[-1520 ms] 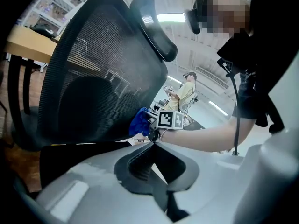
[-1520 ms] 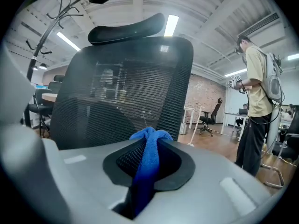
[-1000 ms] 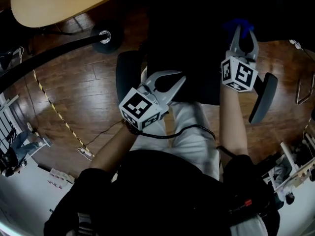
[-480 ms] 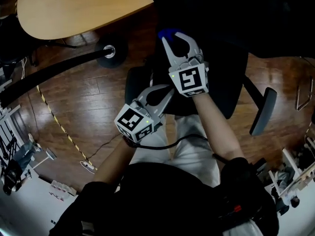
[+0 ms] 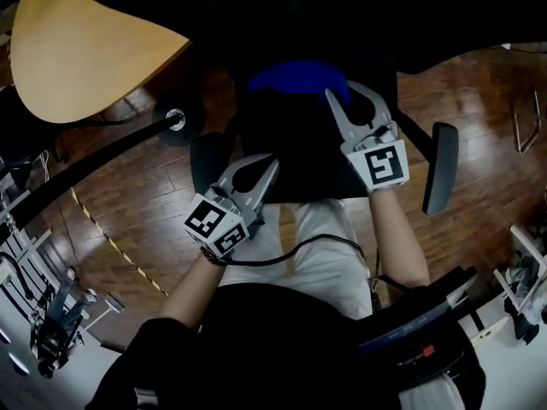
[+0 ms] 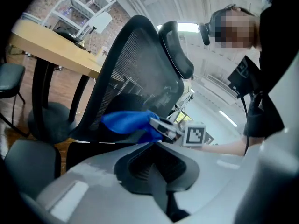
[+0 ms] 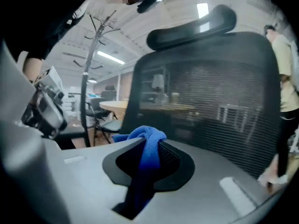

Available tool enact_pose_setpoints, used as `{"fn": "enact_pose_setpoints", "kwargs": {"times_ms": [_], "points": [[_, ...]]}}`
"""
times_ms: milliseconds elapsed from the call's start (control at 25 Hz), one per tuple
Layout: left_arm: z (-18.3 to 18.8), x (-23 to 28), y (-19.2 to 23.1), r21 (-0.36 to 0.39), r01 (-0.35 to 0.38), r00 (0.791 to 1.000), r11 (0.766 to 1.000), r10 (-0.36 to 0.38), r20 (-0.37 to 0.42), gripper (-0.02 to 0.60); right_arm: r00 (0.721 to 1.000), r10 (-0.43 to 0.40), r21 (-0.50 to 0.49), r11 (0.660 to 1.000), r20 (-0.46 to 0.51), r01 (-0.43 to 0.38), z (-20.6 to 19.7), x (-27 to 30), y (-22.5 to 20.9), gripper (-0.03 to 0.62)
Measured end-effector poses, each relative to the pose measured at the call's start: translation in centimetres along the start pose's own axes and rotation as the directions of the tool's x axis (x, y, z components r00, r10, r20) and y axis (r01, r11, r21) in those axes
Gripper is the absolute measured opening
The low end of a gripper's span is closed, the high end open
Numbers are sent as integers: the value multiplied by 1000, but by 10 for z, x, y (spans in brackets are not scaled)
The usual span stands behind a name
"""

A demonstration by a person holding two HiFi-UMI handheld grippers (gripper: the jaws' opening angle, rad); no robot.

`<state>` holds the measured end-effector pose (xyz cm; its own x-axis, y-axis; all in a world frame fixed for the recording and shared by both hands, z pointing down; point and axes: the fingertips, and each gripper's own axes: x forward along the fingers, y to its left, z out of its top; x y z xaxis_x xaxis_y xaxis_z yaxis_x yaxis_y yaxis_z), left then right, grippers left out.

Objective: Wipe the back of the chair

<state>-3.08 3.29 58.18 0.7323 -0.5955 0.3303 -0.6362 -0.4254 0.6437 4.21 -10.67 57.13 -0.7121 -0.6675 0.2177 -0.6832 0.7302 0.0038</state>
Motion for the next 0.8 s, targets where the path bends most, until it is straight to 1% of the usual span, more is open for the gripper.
{"fn": "enact_pose_setpoints", "kwargs": {"times_ms": [40,80,120,200,240,280,320,400,440,480,520,600,640,800], "points": [[4,3,0,-23,-9,1000,1000,9,22,6,994,-95,-5,995,-52,95,-18,-24,-30,48],[6,7,0,-49,-16,999,999,17,35,6,976,-189,-15,982,-105,189,-36,-48,-58,48],[5,11,-2,-73,-17,999,997,19,38,6,947,-280,-25,960,-155,279,-53,-71,-84,48],[0,18,-8,-101,0,1000,995,3,22,6,868,-435,-42,898,-239,438,-83,-110,-124,48],[-2,21,-12,-98,11,1000,995,-10,7,6,829,-488,-44,867,-273,496,-96,-121,-137,48],[-4,24,-16,-85,20,1000,996,-21,-8,6,797,-522,-43,843,-304,536,-109,-126,-147,48],[-5,25,-18,-69,25,999,997,-27,-21,6,771,-544,-42,825,-331,564,-120,-126,-155,48],[-5,29,-19,-49,29,999,998,-30,-32,6,731,-575,-51,797,-367,601,-139,-116,-169,48],[-3,30,-18,-47,29,999,998,-30,-32,6,719,-586,-53,787,-374,614,-145,-109,-176,48],[-1,32,-18,-49,28,999,998,-30,-30,6,714,-592,-47,781,-375,623,-147,-102,-183,49],[1,32,-18,-51,28,999,998,-30,-27,6,715,-594,-37,778,-369,627,-147,-95,-189,48],[4,31,-20,-54,32,999,998,-33,-27,6,726,-593,-28,781,-349,624,-141,-85,-193,48],[4,30,-22,-54,38,999,998,-40,-30,6,735,-587,-30,787,-339,616,-138,-82,-191,48],[4,28,-20,-31,66,997,997,-68,-38,6,787,-541,-65,834,-296,548,-135,-61,-172,48]]}}
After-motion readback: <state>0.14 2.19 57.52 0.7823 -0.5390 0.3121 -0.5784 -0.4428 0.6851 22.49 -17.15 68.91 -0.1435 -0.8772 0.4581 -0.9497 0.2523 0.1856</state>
